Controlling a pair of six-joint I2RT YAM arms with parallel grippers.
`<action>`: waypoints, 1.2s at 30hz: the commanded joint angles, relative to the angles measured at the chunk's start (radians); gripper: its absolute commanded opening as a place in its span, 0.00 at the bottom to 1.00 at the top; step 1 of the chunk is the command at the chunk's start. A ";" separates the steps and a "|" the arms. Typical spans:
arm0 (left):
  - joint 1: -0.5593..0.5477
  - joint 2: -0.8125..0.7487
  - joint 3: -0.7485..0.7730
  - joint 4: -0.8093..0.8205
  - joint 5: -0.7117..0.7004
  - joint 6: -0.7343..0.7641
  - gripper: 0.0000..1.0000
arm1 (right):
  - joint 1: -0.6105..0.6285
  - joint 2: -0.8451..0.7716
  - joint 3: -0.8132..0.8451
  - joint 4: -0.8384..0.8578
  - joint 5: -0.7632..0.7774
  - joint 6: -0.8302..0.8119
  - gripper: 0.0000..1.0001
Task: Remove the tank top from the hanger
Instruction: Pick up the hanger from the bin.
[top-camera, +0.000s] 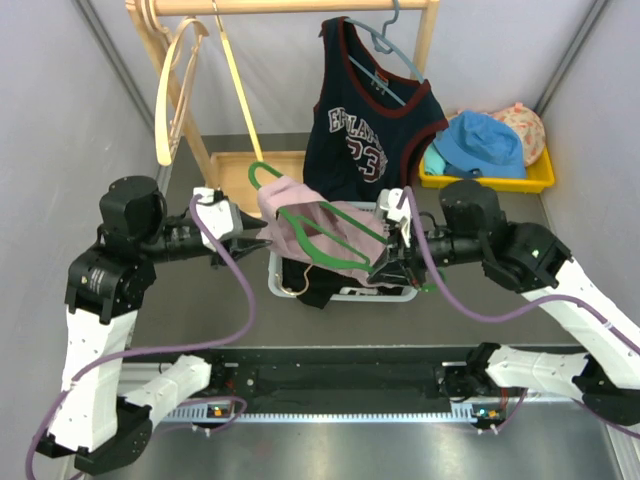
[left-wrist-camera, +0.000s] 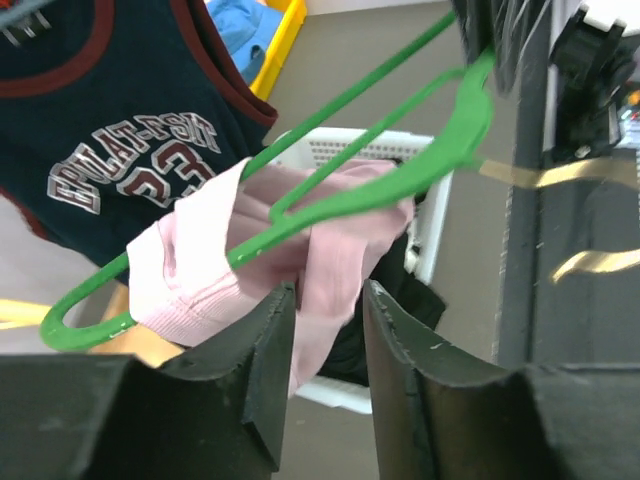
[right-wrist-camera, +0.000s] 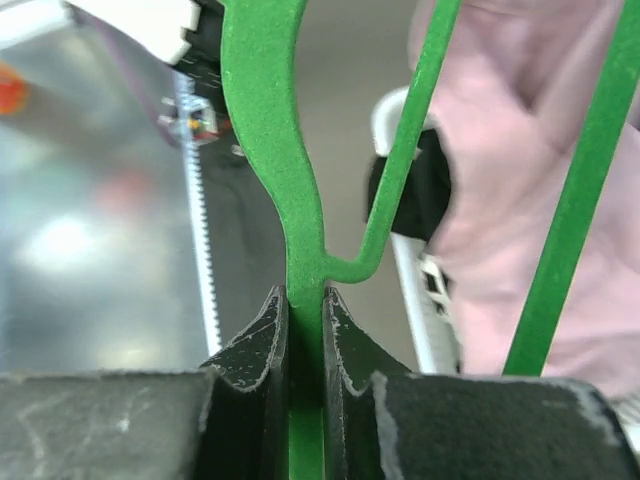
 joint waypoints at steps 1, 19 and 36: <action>-0.003 -0.028 0.011 -0.067 -0.011 0.161 0.42 | -0.048 0.016 0.075 0.021 -0.253 0.029 0.00; -0.003 -0.189 -0.170 0.045 0.063 0.240 0.66 | -0.117 0.146 0.154 0.114 -0.716 0.228 0.00; -0.003 -0.128 -0.159 0.045 0.123 0.234 0.07 | -0.119 0.151 0.151 0.236 -0.700 0.301 0.07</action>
